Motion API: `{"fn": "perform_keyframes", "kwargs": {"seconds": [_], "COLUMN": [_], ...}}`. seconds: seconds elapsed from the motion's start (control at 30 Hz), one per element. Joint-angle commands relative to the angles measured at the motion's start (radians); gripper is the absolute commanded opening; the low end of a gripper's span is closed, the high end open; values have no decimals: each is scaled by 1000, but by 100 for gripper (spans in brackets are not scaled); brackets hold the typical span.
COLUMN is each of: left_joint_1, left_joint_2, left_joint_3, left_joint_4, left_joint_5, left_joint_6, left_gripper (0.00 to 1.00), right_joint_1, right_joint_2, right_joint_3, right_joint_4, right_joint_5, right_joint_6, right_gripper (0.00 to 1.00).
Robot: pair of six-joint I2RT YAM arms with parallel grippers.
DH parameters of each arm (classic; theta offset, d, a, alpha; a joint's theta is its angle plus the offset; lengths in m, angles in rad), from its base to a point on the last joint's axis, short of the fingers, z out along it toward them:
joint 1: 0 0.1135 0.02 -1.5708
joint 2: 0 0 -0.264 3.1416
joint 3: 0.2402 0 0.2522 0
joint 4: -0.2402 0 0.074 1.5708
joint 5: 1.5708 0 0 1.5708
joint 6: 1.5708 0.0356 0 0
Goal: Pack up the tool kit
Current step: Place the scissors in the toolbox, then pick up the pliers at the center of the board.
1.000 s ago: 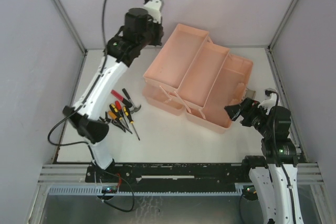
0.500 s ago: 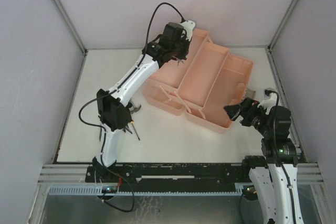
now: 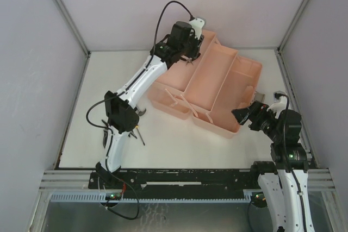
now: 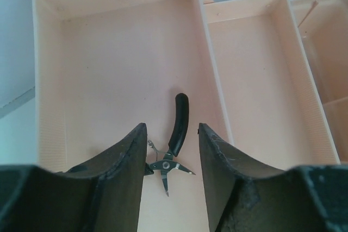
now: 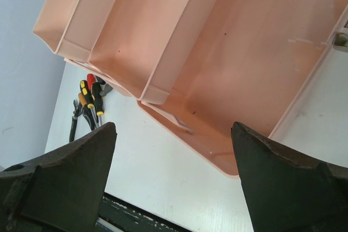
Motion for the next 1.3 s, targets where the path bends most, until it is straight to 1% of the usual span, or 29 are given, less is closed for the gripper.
{"fn": "perform_keyframes", "kwargs": {"seconds": [0.0,0.1,0.13,0.17,0.2,0.27,0.33,0.4,0.47,0.53,0.57,0.63,0.7,0.8,0.87,0.9,0.93,1.0,1.03,1.17,1.27], "left_joint_1": [5,4,4,4,5,10,32,92,178,279,315,371,411,429,443,447,448,449,449,449,449], "left_joint_2": [-86,-194,-246,-311,-393,-585,-795,-981,-1139,-1284,-1333,-1412,-1458,-1482,-1477,-1467,-1458,-1430,-1413,-1338,-1294], "left_joint_3": [45,-9,-38,-88,-178,-476,-799,-1047,-1232,-1371,-1432,-1514,-1578,-1651,-1691,-1706,-1719,-1734,-1743,-1759,-1776], "left_joint_4": [4,-11,-27,-32,-33,11,101,142,112,70,58,21,-29,-80,-85,-89,-97,-142,-137,-129,-106], "left_joint_5": [-50,-75,-98,-158,-261,-468,-557,-585,-581,-562,-563,-572,-558,-553,-518,-497,-480,-468,-453,-413,-409], "left_joint_6": [25,10,-8,-36,-82,-207,-302,-411,-523,-596,-609,-629,-649,-668,-670,-700,-745,-858,-876,-885,-885], "left_gripper": [49,55,56,56,56,57,67,69,70,72,75,85,88,95,96,95,92,90,89,83,81], "right_joint_1": [-4,-3,-3,-3,-4,-5,-5,-6,-7,-7,-7,-6,-7,-7,-7,-7,-7,-6,-6,-7,-7], "right_joint_2": [3,3,2,1,-3,-13,-21,-24,-26,-30,-32,-36,-39,-45,-50,-52,-53,-56,-58,-72,-90], "right_joint_3": [3,4,3,3,3,4,4,4,5,7,7,6,7,7,6,7,6,7,6,5,6], "right_joint_4": [35,33,32,29,28,26,23,21,18,16,16,15,12,8,-3,-9,-15,-28,-39,-73,-91], "right_joint_5": [-7,-2,-4,-4,-4,0,-3,-3,-3,-9,-13,-23,-26,-23,-19,-13,-8,12,24,31,45], "right_joint_6": [12,6,3,-2,-5,-9,-10,-11,-9,-6,-4,-2,-2,-7,-8,-7,-5,4,13,21,16], "right_gripper": [86,87,87,87,87,87,87,87,87,87,88,89,90,93,94,94,93,92,92,92,92]}}
